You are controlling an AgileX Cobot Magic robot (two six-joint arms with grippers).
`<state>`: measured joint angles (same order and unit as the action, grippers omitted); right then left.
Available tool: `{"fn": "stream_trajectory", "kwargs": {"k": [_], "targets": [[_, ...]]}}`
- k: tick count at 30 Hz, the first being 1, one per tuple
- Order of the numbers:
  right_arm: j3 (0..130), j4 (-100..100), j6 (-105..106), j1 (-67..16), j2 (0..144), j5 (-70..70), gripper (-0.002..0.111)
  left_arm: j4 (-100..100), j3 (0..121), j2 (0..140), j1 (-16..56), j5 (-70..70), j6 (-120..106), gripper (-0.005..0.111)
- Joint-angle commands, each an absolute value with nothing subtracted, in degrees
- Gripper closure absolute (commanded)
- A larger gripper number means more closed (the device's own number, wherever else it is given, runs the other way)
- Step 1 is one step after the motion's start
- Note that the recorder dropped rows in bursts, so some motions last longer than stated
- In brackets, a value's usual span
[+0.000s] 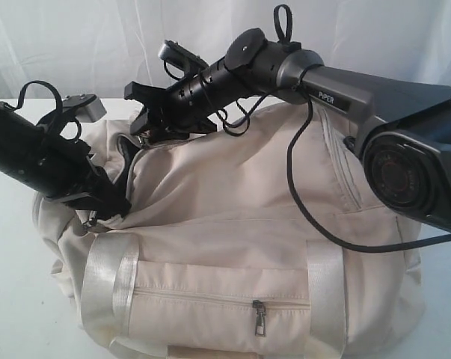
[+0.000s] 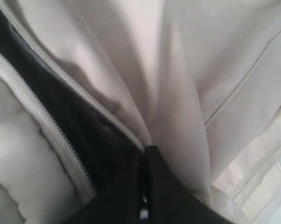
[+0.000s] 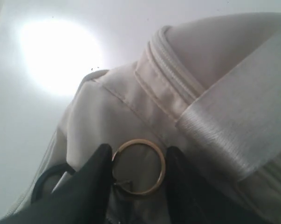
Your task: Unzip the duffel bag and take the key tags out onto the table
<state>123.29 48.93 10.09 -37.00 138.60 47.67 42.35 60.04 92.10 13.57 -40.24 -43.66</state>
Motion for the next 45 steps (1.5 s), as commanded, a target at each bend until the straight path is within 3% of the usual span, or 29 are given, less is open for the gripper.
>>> {"fn": "stream_trajectory", "kwargs": {"k": [1,15,27,30,38,45], "targets": [[123.4,48.8,10.0,-36.2,136.2,47.6,0.108,43.2,59.4,91.3,14.0,-42.5,-43.9,0.107],[123.4,38.4,10.4,-32.9,128.0,51.6,0.108,41.5,65.3,91.0,14.0,-39.6,-43.9,0.107],[123.4,37.7,10.8,-33.3,129.2,52.8,0.108,41.0,66.2,88.0,13.9,-41.5,-43.5,0.107],[123.4,38.3,13.2,-33.5,130.3,53.5,0.100,41.1,64.0,88.1,13.9,-41.5,-43.5,0.107],[123.4,39.1,13.5,-35.5,133.1,53.0,0.051,42.2,58.8,88.7,14.0,-39.1,-43.4,0.107],[123.4,40.2,13.5,-38.0,136.5,52.1,0.049,43.6,57.1,89.3,14.0,-38.2,-43.4,0.107]]}}
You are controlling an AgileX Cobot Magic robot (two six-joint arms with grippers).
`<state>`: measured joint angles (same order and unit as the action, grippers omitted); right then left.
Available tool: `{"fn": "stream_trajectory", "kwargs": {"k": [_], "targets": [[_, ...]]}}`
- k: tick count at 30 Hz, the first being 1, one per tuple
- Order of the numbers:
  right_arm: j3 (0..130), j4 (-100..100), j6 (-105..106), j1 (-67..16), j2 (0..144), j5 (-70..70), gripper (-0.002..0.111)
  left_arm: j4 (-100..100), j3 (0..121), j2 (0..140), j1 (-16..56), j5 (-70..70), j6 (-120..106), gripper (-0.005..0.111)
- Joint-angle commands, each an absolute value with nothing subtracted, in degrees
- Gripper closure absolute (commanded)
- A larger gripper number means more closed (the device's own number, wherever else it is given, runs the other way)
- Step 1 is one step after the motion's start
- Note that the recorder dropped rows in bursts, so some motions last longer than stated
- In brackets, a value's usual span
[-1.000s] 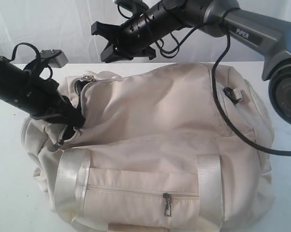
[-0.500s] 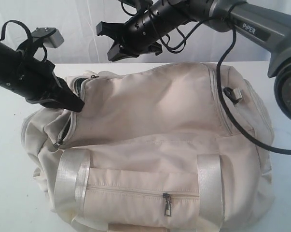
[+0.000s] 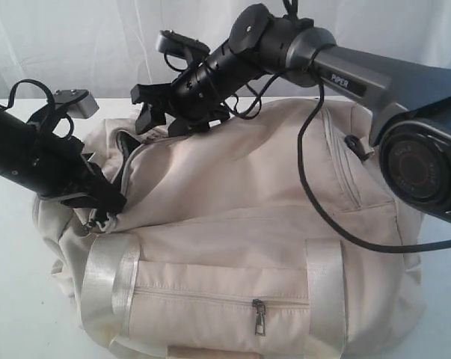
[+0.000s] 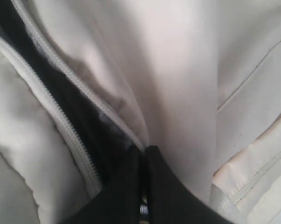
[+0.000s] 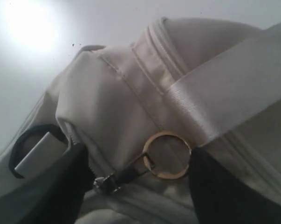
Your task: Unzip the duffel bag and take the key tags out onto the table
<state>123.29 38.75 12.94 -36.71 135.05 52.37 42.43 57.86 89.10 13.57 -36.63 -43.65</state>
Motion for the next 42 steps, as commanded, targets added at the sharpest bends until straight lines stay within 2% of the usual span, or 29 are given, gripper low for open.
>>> {"fn": "stream_trajectory", "kwargs": {"k": [1,17,18,20,21,24,25,26,42], "targets": [[123.4,40.3,13.4,-38.3,136.9,52.0,0.049,43.6,57.1,89.3,14.0,-38.2,-43.4,0.107],[123.4,37.8,3.8,-37.7,140.0,47.9,0.050,44.7,57.1,89.3,14.0,-38.3,-43.6,0.107],[123.4,37.8,3.5,-37.7,140.1,47.5,0.053,44.7,57.1,89.3,14.0,-38.3,-43.6,0.107],[123.4,37.8,2.3,-37.7,140.1,47.3,0.066,44.7,57.1,89.3,14.0,-38.3,-43.6,0.107],[123.4,37.8,2.3,-37.7,140.1,47.3,0.076,44.7,57.1,89.3,14.0,-38.3,-43.6,0.107],[123.4,37.8,2.3,-37.7,140.0,47.2,0.096,44.7,57.1,89.3,14.0,-38.3,-43.6,0.107],[123.4,37.8,2.3,-37.7,139.8,47.1,0.106,44.7,57.1,89.3,14.0,-38.3,-43.6,0.107],[123.4,37.8,2.3,-37.7,139.4,47.0,0.108,44.7,57.1,89.3,14.0,-38.3,-43.6,0.107],[123.4,29.7,4.8,-37.7,130.1,46.9,0.108,44.7,57.5,89.3,14.0,-37.3,-43.6,0.107]]}}
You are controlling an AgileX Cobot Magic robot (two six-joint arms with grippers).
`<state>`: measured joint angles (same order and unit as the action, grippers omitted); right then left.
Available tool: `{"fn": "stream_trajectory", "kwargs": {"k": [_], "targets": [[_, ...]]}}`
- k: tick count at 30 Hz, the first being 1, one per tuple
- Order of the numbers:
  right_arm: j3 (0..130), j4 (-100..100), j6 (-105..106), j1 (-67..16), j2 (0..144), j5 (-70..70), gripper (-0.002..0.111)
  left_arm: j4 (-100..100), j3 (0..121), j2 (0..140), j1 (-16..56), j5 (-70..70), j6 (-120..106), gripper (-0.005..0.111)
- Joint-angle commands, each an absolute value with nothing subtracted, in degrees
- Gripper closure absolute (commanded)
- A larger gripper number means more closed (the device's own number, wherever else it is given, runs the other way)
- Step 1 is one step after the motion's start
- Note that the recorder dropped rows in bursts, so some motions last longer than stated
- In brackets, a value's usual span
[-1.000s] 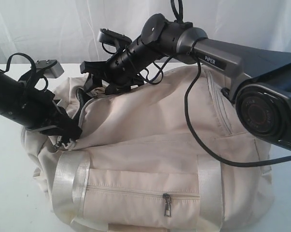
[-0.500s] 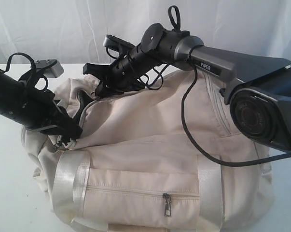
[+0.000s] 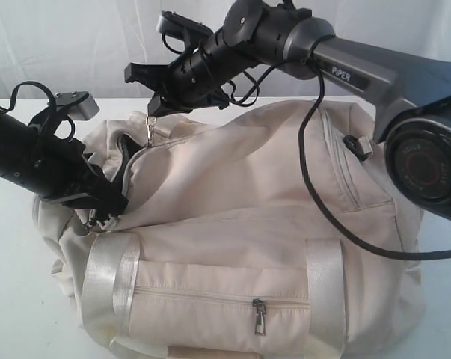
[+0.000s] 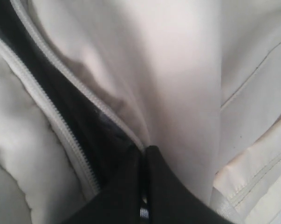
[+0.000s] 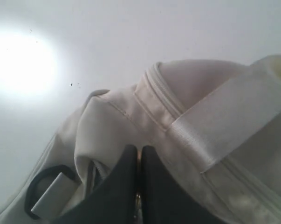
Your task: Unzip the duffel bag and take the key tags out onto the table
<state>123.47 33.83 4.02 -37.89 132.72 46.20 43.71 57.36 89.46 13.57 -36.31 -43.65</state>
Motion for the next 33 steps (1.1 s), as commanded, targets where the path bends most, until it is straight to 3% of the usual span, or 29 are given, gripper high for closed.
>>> {"fn": "stream_trajectory", "kwargs": {"k": [1,33], "targets": [[123.4,28.3,4.8,-37.7,129.6,47.1,0.108,44.7,57.7,89.3,14.0,-37.3,-43.6,0.107],[123.4,13.7,2.5,-25.5,122.1,57.5,0.108,42.8,60.1,82.4,13.9,-35.6,-43.5,0.107]]}}
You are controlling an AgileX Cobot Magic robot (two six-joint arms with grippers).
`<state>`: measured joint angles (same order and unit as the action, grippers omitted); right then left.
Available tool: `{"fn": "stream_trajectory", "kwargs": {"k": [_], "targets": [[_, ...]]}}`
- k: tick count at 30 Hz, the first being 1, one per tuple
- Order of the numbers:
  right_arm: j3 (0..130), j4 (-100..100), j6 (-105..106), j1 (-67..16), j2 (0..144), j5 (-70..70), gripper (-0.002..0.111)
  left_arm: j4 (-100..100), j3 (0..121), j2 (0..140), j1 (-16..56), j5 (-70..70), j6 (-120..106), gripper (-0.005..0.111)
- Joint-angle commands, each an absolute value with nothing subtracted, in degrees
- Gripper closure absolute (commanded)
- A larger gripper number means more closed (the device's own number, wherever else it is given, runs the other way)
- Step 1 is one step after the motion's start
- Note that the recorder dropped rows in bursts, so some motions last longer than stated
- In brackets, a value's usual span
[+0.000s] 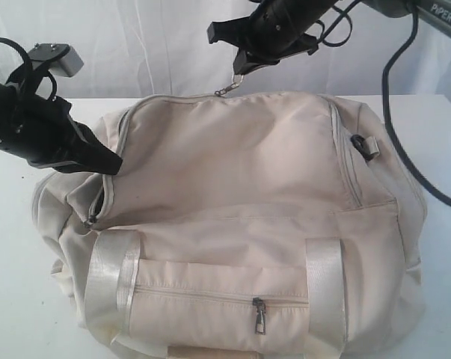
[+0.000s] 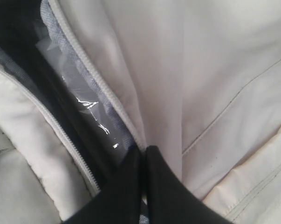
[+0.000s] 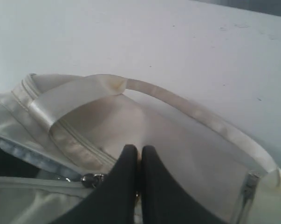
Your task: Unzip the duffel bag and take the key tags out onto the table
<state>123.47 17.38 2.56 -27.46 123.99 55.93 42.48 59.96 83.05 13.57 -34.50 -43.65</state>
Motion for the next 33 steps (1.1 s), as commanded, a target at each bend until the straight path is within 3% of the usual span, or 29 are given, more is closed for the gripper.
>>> {"fn": "stream_trajectory", "kwargs": {"k": [1,28,33], "targets": [[123.4,13.2,2.5,-25.2,121.9,58.2,0.108,42.8,60.1,82.4,13.9,-35.6,-43.5,0.107],[123.1,-5.6,2.3,-20.9,115.4,70.0,0.108,42.8,60.1,82.4,13.9,-36.0,-43.5,0.107],[116.1,-11.0,2.1,-20.9,111.8,70.0,0.108,42.8,60.1,82.4,13.9,-36.0,-43.5,0.107]]}}
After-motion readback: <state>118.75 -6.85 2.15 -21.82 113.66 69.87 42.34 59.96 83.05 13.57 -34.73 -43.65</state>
